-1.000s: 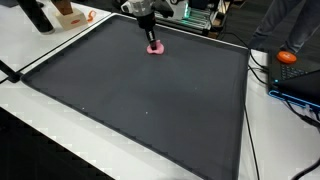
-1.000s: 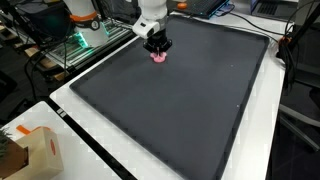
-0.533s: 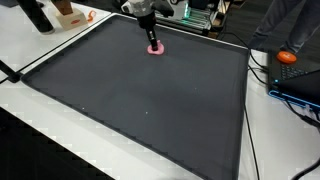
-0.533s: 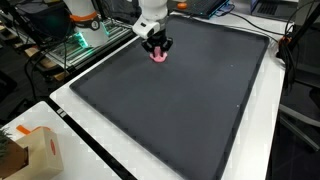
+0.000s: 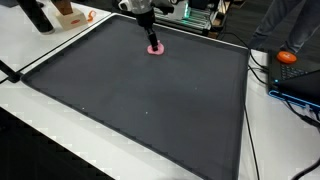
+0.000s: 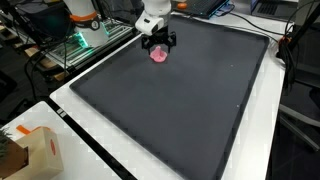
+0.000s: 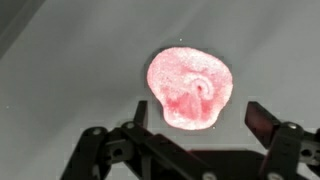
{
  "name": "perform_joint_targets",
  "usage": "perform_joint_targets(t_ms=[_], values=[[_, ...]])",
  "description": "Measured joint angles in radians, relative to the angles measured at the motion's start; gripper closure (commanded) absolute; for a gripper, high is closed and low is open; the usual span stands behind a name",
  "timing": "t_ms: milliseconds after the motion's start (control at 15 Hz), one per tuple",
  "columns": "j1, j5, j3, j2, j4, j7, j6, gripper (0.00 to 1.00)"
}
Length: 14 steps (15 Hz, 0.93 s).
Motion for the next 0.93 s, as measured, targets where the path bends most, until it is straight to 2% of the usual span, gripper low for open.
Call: perform_joint_targets(t_ms=[267,600,933], values=[[-0.001,-0.063,-0.003,-0.001,0.082,-0.121,-0.173,0.0],[0.001,-0.07,0.006,0.016,0.195,-0.329,-0.377,0.0],[0.015,-0.098,0.027,0.074,0.288,-0.511,-0.499,0.0]])
